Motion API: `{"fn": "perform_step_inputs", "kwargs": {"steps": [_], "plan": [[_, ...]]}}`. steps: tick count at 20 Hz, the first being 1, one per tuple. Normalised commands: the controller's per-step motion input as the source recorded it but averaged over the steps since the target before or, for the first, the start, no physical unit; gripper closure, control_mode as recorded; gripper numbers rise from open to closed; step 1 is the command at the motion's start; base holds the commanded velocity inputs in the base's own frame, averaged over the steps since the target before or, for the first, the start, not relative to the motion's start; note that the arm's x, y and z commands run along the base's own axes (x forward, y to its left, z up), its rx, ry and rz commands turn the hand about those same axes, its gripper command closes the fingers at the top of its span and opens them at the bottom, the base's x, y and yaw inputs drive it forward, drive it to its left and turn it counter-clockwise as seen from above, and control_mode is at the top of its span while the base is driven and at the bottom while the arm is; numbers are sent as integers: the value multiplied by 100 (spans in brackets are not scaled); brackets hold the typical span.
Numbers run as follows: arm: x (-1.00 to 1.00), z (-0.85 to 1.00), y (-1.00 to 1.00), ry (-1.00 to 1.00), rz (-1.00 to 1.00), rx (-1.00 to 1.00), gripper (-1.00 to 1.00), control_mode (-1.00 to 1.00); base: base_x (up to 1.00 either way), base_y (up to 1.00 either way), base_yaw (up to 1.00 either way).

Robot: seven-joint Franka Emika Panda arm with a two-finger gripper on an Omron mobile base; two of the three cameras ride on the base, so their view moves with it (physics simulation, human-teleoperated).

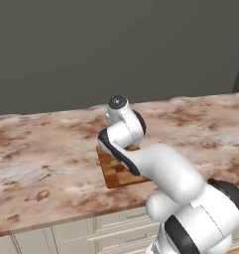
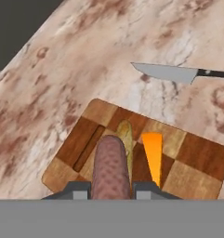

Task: Retrieve the sausage and cheese from the fridge and place them on the cutting board on the counter.

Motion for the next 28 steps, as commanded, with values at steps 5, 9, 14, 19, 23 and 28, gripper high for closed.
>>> {"fn": "perform_step_inputs", "kwargs": {"steps": [5,9,14,19,23,28], "plan": [[15,-32,0,1,-3,11,100,-100,0,0,0],[31,-25,0,0,0,9,100,-100,0,0,0],[18,-18,0,1,0,6,100,-100,0,0,0],[0,-21,0,2,0,6,100,-100,0,0,0],[7,-14,0,1,0,6,100,-100,0,0,0],[24,-14,0,1,0,7,100,-100,0,0,0]]}}
